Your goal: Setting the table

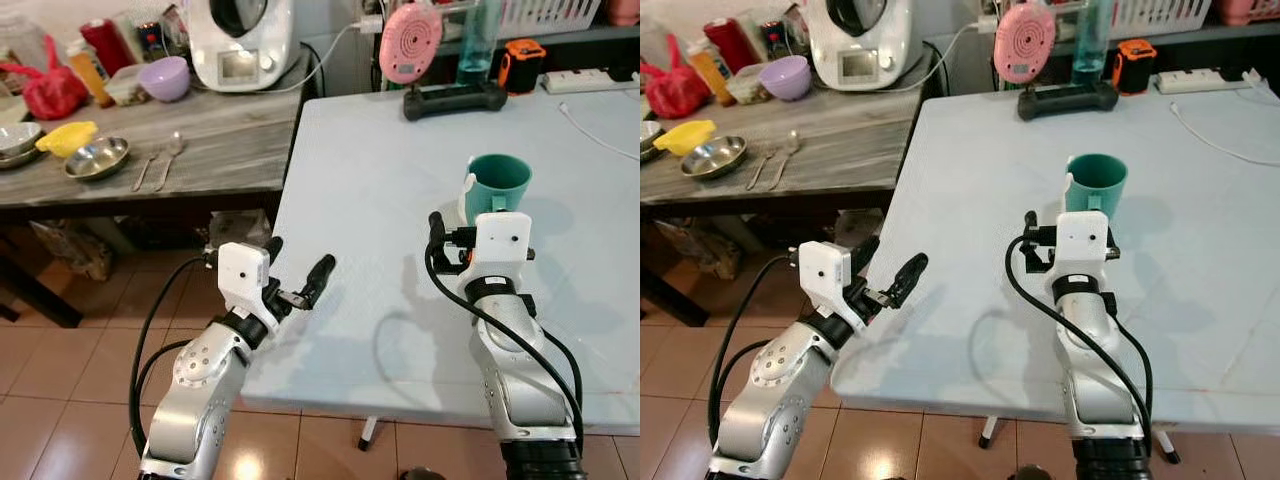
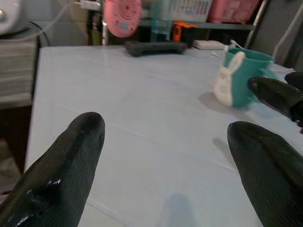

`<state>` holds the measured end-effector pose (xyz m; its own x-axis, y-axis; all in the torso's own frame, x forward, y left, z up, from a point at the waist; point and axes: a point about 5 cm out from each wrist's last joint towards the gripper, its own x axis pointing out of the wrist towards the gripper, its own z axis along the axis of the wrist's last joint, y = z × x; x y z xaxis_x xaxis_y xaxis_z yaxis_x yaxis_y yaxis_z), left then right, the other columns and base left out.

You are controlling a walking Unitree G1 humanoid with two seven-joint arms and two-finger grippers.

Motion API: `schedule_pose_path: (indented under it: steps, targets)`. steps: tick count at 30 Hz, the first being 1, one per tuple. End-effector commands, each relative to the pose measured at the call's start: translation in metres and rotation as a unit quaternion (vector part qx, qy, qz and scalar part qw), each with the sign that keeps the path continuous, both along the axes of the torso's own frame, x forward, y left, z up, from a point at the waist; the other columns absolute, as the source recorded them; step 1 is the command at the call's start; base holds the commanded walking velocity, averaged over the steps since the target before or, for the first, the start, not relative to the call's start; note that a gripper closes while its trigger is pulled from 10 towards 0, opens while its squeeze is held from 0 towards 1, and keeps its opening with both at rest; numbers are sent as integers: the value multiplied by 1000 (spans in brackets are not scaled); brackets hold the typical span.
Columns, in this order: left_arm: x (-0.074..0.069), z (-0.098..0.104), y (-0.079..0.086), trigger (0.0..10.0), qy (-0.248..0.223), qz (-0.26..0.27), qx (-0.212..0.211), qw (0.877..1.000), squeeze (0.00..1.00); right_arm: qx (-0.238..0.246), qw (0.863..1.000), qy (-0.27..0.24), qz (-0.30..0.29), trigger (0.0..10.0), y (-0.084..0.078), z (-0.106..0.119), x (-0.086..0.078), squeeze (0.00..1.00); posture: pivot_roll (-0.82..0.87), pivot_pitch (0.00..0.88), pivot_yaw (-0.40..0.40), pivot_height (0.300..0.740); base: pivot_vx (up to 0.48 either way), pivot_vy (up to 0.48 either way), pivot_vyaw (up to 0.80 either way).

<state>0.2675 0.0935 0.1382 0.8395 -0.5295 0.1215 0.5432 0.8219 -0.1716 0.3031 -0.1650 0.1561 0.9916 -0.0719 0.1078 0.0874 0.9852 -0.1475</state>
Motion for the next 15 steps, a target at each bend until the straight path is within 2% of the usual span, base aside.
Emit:
schedule_pose_path:
  steps: [1, 3, 6, 15]
  targets:
    - [0, 2, 2, 10000, -2, -5, 1, 1000, 0, -7, 1000, 0, -9, 10000, 0, 0, 2, 0, -139, 114, 159, 740, 0, 0, 0]
    - [-1, 2, 2, 10000, -1, -6, 1, 1000, 0, -8, 1000, 0, -11, 10000, 0, 0, 3, 0, -139, 114, 159, 740, 0, 0, 0]
    - [-7, 1, -4, 10000, 4, -38, -6, 999, 0, -13, 1000, 3, -25, 10000, -6, -2, 4, 0, -137, 114, 159, 740, 0, 0, 0]
    - [-9, 3, -8, 10000, 5, -57, -13, 998, 0, -25, 999, 0, -38, 10000, -10, -2, 11, 0, -137, 112, 160, 740, 0, 0, 0]
